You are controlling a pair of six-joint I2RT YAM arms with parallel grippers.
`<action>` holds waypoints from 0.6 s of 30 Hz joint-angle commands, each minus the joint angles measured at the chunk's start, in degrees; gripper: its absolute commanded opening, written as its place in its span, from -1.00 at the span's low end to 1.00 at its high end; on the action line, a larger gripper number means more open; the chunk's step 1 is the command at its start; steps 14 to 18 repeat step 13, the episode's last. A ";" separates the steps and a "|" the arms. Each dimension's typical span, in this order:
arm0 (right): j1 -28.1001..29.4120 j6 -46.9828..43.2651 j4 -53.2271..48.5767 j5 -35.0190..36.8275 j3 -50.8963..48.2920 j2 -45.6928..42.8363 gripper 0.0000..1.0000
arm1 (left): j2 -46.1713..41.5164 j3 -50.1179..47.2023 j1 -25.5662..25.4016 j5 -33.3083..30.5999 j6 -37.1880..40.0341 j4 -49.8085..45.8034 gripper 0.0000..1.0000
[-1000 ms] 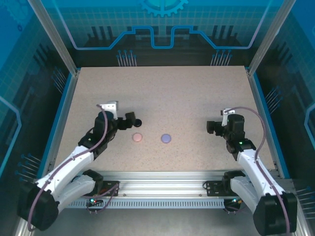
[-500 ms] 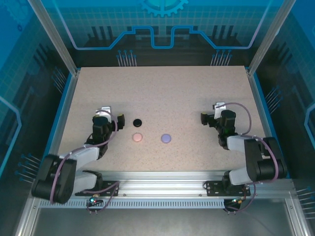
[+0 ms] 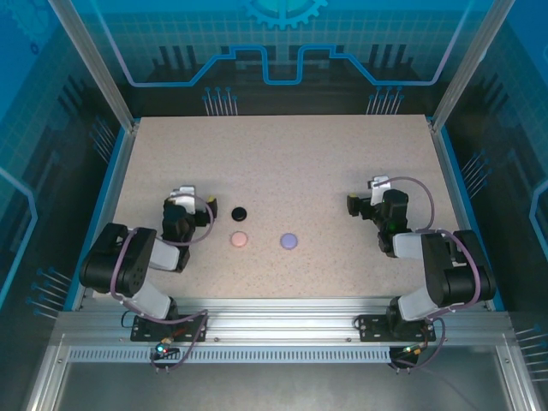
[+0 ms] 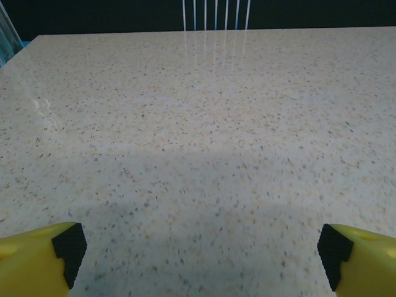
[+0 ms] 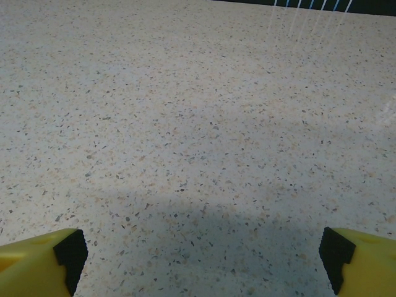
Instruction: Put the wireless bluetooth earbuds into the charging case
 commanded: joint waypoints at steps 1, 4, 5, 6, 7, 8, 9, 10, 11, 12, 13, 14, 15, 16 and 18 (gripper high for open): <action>0.28 -0.89 1.94 -0.04 1.17 0.07 1.00 | -2.19 5.84 4.04 5.33 -3.69 -9.64 0.98; 0.28 -0.84 1.95 0.00 1.17 0.07 1.00 | -1.97 5.22 4.55 6.13 -4.24 -8.28 0.98; 0.25 -0.86 1.94 -0.01 1.17 0.08 1.00 | -2.05 5.19 4.54 6.16 -4.30 -8.30 0.97; 0.27 -0.82 1.86 -0.02 1.21 0.07 1.00 | -2.06 5.18 4.54 6.19 -4.32 -8.36 0.97; 0.27 -0.84 1.78 -0.01 1.25 0.14 1.00 | -2.06 5.17 4.54 6.12 -4.26 -8.26 0.98; 0.26 -0.86 1.77 -0.13 1.22 0.16 1.00 | -2.08 5.19 4.54 6.10 -4.25 -8.32 0.98; 0.26 -0.83 1.77 -0.10 1.30 0.12 1.00 | -2.06 5.22 4.54 6.04 -4.15 -8.31 0.98; 0.21 -0.85 1.77 -0.09 1.26 0.15 1.00 | -2.05 5.21 4.54 6.09 -4.16 -8.32 0.98; 0.25 -0.90 1.77 -0.10 1.29 0.07 1.00 | -1.98 5.41 4.45 6.33 -4.03 -8.49 0.98; 0.22 -0.83 1.77 -0.12 1.30 0.08 1.00 | -2.04 5.45 4.45 6.66 -3.84 -8.79 0.98; 0.17 -0.85 1.77 -0.10 1.28 0.07 1.00 | -1.97 5.46 4.49 6.87 -3.82 -8.78 0.98; 0.17 -0.85 1.77 -0.10 1.28 0.07 1.00 | -1.97 5.46 4.49 6.87 -3.82 -8.78 0.98; 0.17 -0.85 1.77 -0.10 1.28 0.07 1.00 | -1.97 5.46 4.49 6.87 -3.82 -8.78 0.98; 0.17 -0.85 1.77 -0.10 1.28 0.07 1.00 | -1.97 5.46 4.49 6.87 -3.82 -8.78 0.98; 0.17 -0.85 1.77 -0.10 1.28 0.07 1.00 | -1.97 5.46 4.49 6.87 -3.82 -8.78 0.98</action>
